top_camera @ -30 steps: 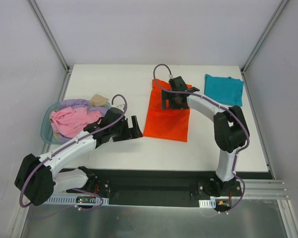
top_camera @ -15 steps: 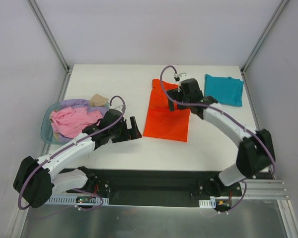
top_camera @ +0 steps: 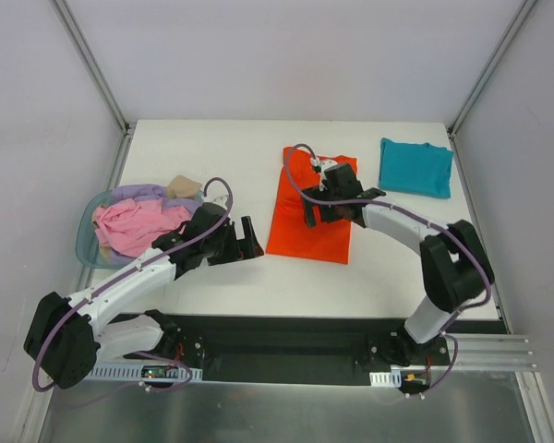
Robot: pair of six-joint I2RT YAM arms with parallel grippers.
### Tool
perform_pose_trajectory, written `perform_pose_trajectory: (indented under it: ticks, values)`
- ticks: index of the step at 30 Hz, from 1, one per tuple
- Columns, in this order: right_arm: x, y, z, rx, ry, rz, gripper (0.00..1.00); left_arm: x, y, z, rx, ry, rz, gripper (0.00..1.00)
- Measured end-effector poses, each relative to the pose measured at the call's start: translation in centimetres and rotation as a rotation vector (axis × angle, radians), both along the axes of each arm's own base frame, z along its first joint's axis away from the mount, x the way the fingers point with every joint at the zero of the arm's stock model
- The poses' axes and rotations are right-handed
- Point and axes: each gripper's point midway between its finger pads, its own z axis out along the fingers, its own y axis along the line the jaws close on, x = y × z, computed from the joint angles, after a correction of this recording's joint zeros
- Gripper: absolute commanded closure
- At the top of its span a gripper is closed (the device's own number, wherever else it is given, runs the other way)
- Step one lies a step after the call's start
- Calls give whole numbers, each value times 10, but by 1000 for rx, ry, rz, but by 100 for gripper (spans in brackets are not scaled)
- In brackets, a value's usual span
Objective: Fold and stack the t-shirts
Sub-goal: Fold the folded rectangular tshirt in 1/3 of the way
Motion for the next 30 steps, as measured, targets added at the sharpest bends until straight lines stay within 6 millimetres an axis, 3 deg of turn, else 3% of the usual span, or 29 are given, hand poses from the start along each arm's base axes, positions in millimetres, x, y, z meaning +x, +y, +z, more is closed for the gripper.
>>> perform_pose_trajectory:
  ticks: [3, 8, 13, 17, 19, 21, 24, 26, 28, 30]
  values:
    - [14, -4, -23, -31, 63, -30, 3, 0, 0, 0, 0, 0, 0, 1]
    - [50, -13, -35, -46, 75, -100, 3, 0, 0, 0, 2, -3, -3, 1]
    - [66, -18, -39, -60, 66, -119, 3, 0, 0, 1, 1, -4, -3, 1]
    - [67, -15, -25, -82, 13, -90, 3, 0, 0, 1, 1, -4, -3, 1]
    - [62, -15, -3, -100, -67, -73, 3, 0, 1, 1, 0, -6, -3, 1]
    - [52, -15, 37, -98, -205, -58, 3, 0, 1, 2, -2, -9, -3, 1]
    - [25, -11, 126, 4, -442, -55, 3, -1, 1, 3, -4, -11, -4, 1]
    - [15, -22, 185, 104, -560, -113, 3, -2, 2, 2, -3, -10, -3, 1]
    - [15, -38, 220, 154, -621, -155, 3, -2, 2, 2, -1, -9, -3, 1]
    - [16, -46, 231, 164, -641, -163, 3, -3, 3, 1, 3, -10, -6, 1]
